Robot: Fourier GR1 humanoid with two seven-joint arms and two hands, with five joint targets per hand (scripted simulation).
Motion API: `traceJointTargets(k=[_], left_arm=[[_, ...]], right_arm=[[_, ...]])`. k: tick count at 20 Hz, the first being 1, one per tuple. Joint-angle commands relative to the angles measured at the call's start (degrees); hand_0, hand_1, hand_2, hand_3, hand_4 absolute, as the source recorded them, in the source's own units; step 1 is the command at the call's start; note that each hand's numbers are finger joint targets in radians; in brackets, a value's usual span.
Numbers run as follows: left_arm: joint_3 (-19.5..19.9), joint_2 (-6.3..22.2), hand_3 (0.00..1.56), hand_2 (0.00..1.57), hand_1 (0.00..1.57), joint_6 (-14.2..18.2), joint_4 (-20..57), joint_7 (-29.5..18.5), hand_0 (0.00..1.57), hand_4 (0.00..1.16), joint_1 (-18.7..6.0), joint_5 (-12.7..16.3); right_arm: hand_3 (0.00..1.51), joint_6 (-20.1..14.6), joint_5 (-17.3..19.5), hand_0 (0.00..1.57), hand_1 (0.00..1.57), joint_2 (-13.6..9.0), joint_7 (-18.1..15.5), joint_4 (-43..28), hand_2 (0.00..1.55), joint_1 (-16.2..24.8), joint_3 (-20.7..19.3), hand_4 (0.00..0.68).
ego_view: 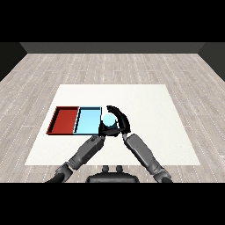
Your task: Pick the blue can and put it in the blue box
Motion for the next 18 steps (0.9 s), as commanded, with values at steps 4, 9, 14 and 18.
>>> traceJointTargets(k=[4, 9, 14, 18], left_arm=[[0.6, 0.0, 1.52, 1.57, 1.57, 0.0, 4.3, -4.1, 1.57, 1.14, 0.3, -0.3], [3.5, 1.6, 1.53, 1.57, 1.57, 2.2, -2.3, 1.6, 1.57, 1.15, 1.7, -4.4], [5.7, 5.1, 1.53, 1.57, 1.57, 1.5, 0.0, 1.4, 1.57, 1.15, -1.0, -4.7], [7.6, 8.9, 1.52, 1.57, 1.57, 2.5, 2.3, 4.5, 1.57, 1.15, -3.9, -6.8]], right_arm=[[0.0, 0.7, 1.4, 0.0, 0.0, 0.0, -0.4, -2.7, 0.0, 3.1, -2.5, 0.0], [0.0, 3.4, -0.5, 0.0, 0.0, -2.8, -0.4, -11.0, 0.0, 8.9, -4.8, 0.0], [0.0, 8.9, -9.7, 0.0, 0.0, -6.0, -6.0, -14.1, 0.0, 12.1, -15.6, 0.0], [0.0, 7.0, -10.9, 0.0, 0.0, -4.7, -6.5, -17.6, 0.0, 17.1, -17.2, 0.0]])
